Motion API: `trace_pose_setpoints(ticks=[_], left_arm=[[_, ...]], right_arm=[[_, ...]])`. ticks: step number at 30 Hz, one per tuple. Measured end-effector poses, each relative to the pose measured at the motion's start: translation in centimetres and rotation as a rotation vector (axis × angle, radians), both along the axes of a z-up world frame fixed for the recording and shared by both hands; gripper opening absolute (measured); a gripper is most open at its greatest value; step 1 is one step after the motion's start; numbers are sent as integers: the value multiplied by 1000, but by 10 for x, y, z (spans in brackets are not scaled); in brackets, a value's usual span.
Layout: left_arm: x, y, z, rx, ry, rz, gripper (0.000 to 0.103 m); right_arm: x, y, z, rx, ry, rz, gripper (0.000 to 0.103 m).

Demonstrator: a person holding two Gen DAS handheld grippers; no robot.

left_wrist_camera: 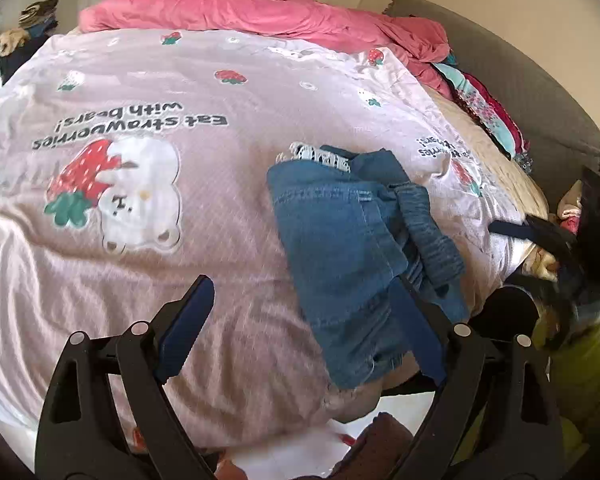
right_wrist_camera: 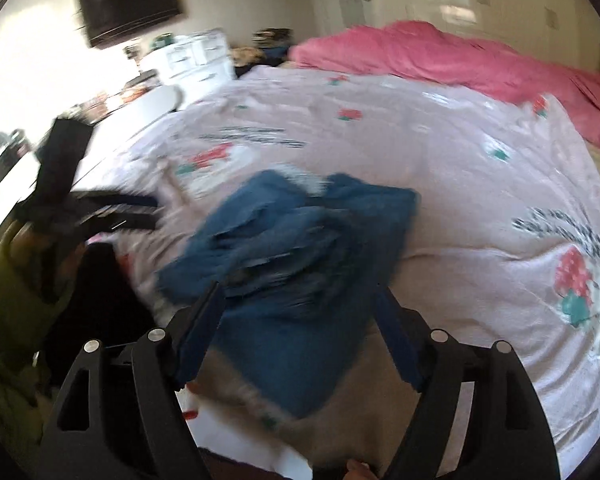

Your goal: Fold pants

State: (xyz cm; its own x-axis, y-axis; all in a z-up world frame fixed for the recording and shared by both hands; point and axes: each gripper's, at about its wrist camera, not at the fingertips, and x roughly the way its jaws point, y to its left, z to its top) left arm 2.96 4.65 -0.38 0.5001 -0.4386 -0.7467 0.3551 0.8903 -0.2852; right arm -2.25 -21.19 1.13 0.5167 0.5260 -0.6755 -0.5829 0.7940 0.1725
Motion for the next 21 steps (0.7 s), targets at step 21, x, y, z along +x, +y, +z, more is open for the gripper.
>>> trace_pose_setpoints(ticks=[21], left_arm=[[67, -43, -36, -22, 116, -115, 47]], right_arm=[[-32, 115, -16, -264, -166, 337, 52]])
